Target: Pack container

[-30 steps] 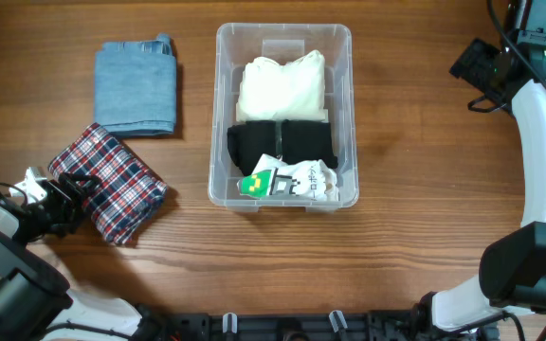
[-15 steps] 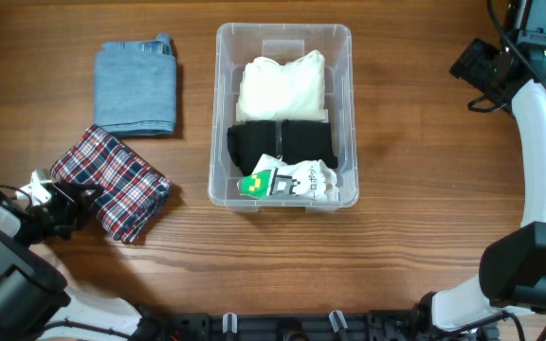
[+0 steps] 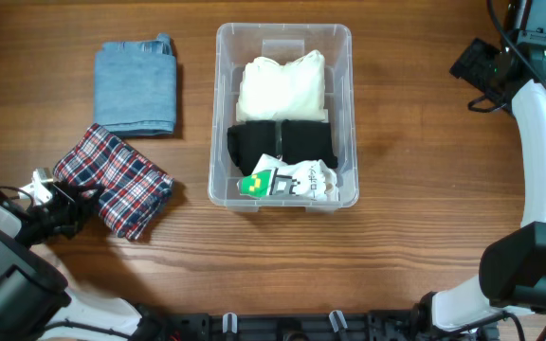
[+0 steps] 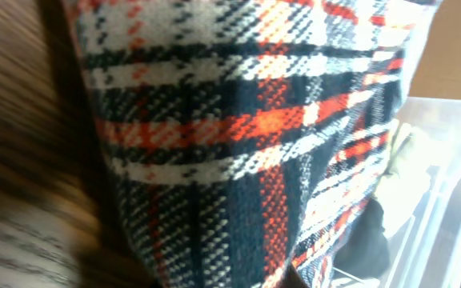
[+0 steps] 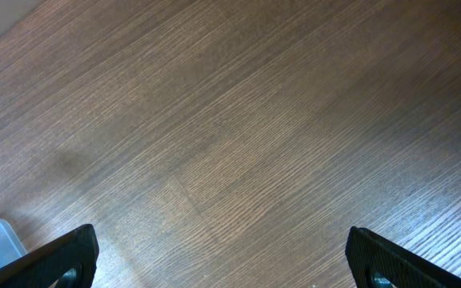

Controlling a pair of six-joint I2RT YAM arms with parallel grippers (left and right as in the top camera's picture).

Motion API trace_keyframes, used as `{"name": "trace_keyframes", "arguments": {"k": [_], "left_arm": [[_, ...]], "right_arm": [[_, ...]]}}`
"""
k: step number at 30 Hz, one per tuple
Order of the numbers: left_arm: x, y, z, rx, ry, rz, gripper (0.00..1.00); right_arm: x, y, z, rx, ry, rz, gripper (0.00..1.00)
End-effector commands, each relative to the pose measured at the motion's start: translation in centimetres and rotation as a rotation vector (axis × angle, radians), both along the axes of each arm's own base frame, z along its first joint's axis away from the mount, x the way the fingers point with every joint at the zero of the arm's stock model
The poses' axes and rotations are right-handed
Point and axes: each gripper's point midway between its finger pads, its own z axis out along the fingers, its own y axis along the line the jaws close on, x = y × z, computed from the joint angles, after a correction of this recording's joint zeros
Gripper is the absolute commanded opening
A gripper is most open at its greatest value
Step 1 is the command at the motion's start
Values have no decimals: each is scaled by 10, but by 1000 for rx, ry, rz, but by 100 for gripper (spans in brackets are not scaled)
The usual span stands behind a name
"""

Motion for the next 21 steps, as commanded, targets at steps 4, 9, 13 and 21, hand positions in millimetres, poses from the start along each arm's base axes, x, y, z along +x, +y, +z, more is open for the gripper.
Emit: {"name": "trace_keyframes", "arguments": {"k": [4, 9, 13, 21], "left_arm": [[13, -8, 69, 24, -189, -22, 4], [11, -14, 116, 106, -284, -29, 4], [6, -26, 169, 182, -408, -19, 4], [15, -84, 265, 207, -642, -48, 4]], "right_arm": [[0, -4, -4, -8, 9, -22, 100], [0, -4, -4, -8, 9, -22, 100], [0, -4, -4, -8, 9, -22, 100], [0, -4, -4, -8, 9, -22, 100]]}}
